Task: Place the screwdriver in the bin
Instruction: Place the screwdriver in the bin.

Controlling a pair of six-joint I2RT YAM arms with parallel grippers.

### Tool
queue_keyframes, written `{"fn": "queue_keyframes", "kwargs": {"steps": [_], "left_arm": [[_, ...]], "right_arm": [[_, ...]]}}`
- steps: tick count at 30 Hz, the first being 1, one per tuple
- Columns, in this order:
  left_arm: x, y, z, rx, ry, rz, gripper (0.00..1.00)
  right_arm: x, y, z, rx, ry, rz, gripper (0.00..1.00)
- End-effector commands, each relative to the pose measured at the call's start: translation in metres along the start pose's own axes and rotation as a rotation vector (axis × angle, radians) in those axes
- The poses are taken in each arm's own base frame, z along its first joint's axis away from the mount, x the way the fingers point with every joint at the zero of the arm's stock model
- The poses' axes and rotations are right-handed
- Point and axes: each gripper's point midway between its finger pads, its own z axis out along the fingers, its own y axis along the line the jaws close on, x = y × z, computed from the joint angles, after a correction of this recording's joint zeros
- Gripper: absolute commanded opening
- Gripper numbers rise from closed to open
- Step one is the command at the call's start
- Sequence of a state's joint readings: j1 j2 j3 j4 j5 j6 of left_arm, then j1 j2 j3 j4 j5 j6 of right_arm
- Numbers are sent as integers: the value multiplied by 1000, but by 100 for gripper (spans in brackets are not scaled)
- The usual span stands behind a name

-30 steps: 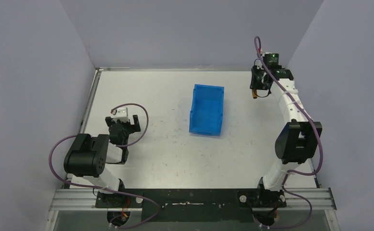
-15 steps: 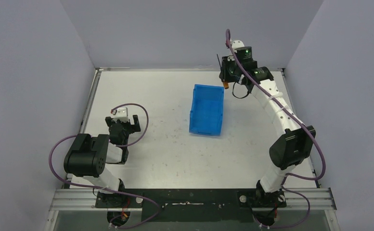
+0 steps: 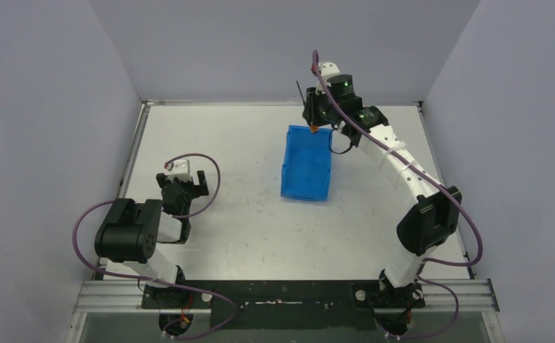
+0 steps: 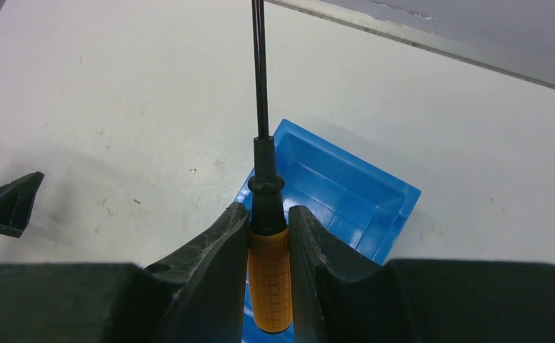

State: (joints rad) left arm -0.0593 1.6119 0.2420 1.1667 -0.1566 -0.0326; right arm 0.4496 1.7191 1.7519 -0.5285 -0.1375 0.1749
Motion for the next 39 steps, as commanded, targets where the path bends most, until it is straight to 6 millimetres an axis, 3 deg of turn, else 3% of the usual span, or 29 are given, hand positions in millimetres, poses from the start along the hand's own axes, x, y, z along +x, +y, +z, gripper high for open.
{"fn": "queue_keyframes", "kwargs": {"steps": [1,14,39], "left_arm": [[-16,-1,4,-2,-54,-8,97],[-16,-1,4,-2,-55,-8,97],[-16,-1,4,-1,-55,-7,97]], "right_arm": [[-7,15,-9,2,-71,2,0],[77,9,21,39,94,-32,0],[159,-10,60,110,259,-25,1]]}}
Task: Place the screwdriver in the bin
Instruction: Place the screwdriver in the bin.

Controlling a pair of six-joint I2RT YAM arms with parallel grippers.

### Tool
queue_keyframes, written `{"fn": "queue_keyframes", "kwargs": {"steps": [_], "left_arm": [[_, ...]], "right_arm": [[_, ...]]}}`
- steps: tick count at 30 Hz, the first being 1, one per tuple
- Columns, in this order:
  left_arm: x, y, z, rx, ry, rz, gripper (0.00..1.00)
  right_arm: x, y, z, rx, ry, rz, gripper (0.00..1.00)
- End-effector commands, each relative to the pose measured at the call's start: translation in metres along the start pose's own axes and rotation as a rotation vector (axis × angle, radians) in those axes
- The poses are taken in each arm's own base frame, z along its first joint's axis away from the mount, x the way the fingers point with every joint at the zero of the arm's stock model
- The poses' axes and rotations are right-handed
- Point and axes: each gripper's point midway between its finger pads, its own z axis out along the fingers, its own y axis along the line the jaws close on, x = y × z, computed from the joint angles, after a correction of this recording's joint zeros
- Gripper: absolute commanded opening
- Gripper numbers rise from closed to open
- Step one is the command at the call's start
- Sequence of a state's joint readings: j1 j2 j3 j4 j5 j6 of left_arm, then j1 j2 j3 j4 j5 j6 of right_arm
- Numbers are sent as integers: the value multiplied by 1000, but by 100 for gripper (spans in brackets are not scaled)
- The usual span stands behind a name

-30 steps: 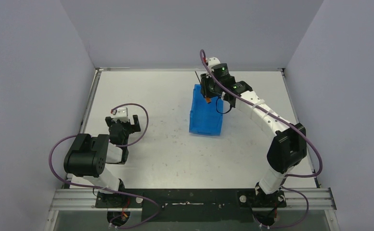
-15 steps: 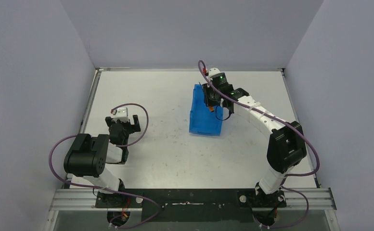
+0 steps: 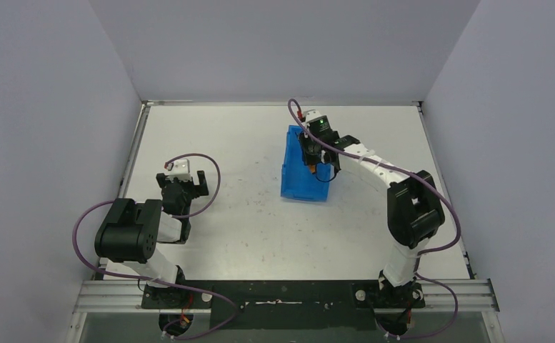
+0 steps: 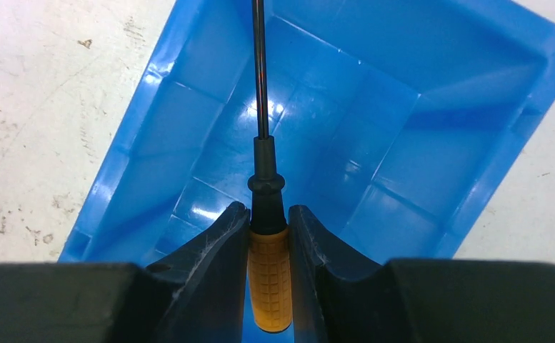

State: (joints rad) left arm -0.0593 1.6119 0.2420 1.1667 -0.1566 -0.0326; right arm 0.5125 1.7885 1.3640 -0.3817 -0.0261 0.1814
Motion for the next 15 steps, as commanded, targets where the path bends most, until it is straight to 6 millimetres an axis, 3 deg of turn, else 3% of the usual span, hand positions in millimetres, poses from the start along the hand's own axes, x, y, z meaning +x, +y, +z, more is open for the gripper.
{"fn": "queue_keyframes", "kwargs": {"steps": [1,10,15], "left_arm": [[-16,-1,4,-2,-55,-8,97],[-16,-1,4,-1,-55,-7,97],[-16,-1,4,-2,-55,-8,97]], "right_arm": [[-8,3,8,11,-33,13,1],[9,-4,24,62,22,22,5],[16,-2,30,64,45,16,13]]}}
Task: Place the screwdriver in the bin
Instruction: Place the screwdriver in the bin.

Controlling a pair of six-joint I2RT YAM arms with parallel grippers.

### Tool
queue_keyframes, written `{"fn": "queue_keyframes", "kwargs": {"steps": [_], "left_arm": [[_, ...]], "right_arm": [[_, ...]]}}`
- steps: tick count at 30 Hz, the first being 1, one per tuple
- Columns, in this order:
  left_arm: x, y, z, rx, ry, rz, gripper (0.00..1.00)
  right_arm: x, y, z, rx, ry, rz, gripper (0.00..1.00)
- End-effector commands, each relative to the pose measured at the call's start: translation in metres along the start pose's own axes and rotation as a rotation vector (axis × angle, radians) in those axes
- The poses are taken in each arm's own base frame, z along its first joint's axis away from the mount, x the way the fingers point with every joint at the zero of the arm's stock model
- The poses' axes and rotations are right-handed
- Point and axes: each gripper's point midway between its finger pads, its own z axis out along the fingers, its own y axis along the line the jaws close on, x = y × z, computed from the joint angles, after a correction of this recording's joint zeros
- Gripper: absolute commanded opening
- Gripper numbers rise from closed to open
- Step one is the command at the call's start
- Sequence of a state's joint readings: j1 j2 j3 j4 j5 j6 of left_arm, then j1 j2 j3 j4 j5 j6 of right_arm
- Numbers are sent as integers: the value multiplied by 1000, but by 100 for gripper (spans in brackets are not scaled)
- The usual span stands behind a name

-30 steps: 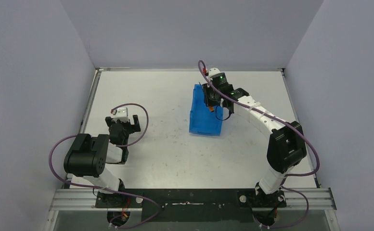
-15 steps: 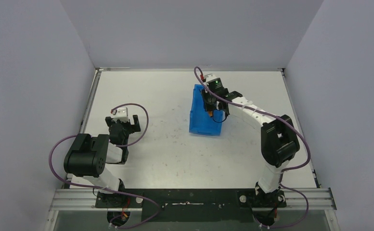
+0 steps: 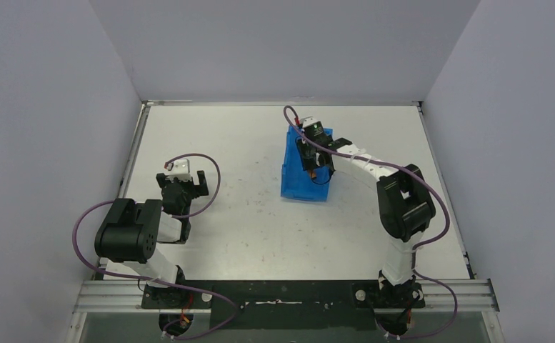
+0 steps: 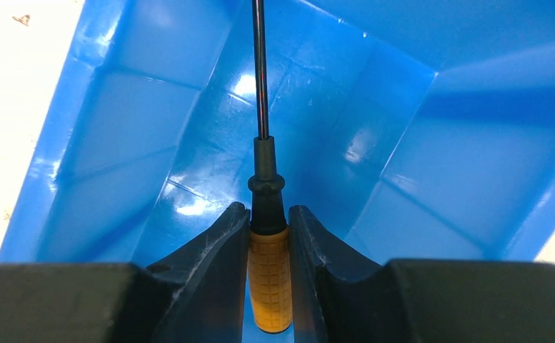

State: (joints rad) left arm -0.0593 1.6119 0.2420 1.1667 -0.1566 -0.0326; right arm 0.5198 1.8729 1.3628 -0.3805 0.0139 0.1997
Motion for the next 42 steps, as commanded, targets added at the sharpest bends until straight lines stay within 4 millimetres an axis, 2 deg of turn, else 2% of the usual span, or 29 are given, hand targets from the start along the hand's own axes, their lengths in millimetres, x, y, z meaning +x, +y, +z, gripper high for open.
{"fn": "queue_keyframes", "kwargs": {"steps": [1,11,14,20,24,28,38,39,40,41,42], "left_arm": [[-16,-1,4,-2,-55,-7,97],[-16,-1,4,-2,-55,-8,97],[-16,-1,4,-2,-56,-8,97],[-16,-1,4,-2,-56,-8,97],[-16,-1,4,-1,-56,-8,97],[-16,-1,4,-2,-55,-8,97],[-16,-1,4,-2,-56,-8,97],[-16,-1,4,-2,-55,-8,97],[-16,-1,4,-2,-56,-8,97],[-16,-1,4,-2,-55,-8,97],[-16,-1,4,-2,-55,-7,97]], "right_arm": [[-11,3,4,19,-32,14,14],[-18,5,-1,33,-48,8,35],[-20,6,-3,35,-52,6,38],[-31,7,-10,43,-77,-1,38],[-46,6,-21,54,-109,-3,34],[-66,4,-38,76,-157,-3,37],[-126,-18,-107,184,-325,-9,74],[-130,-22,-114,204,-337,-11,78],[-134,-27,-121,226,-349,-11,91],[-136,-33,-126,248,-353,-8,98],[-138,-41,-132,270,-362,3,100]]}}
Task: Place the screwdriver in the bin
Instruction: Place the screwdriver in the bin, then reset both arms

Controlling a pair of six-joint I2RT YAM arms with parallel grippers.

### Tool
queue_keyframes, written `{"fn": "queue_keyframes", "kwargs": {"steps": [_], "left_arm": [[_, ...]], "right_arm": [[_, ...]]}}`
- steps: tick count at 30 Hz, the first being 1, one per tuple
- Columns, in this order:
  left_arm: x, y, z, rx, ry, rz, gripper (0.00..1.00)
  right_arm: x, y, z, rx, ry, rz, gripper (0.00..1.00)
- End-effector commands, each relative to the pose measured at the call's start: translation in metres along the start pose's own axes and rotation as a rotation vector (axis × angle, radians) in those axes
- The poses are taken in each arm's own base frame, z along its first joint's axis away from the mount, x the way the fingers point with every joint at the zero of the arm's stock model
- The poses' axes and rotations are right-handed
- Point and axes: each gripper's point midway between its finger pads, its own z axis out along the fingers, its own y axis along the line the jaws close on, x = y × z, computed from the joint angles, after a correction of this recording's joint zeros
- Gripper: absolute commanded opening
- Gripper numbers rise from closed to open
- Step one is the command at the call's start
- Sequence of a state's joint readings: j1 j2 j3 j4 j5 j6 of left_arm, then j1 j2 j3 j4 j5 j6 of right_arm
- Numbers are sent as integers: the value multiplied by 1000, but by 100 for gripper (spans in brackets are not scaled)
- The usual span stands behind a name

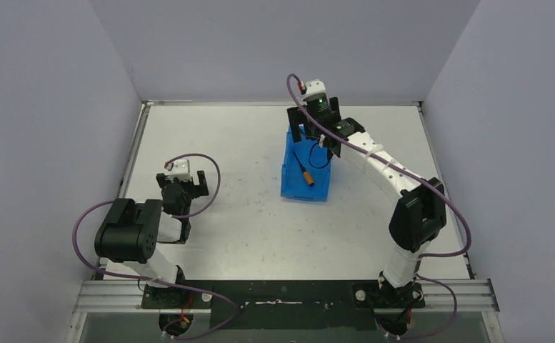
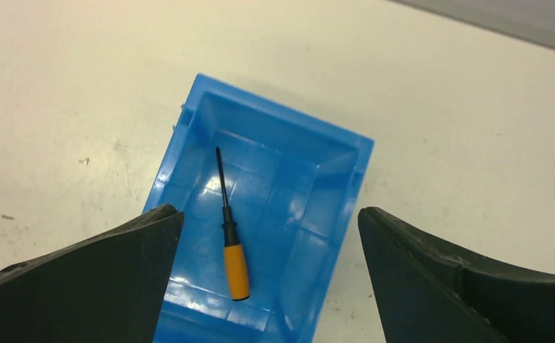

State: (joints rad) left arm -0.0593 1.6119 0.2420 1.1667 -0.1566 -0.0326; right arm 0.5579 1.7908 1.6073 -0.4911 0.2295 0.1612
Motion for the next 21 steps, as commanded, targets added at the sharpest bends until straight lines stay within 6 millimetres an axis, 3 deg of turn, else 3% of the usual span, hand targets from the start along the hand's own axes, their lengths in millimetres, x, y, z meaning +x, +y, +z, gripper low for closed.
{"fn": "queue_keyframes", "kwargs": {"steps": [1,9,21], "left_arm": [[-16,-1,4,-1,-55,-7,97],[-16,-1,4,-2,-55,-8,97],[-16,-1,4,-2,-56,-7,97]], "right_arm": [[-48,-45,-44,135,-125,30,100],[-47,-124,-64,219,-166,177,100],[-4,-237,-82,348,-121,299,100]]}}
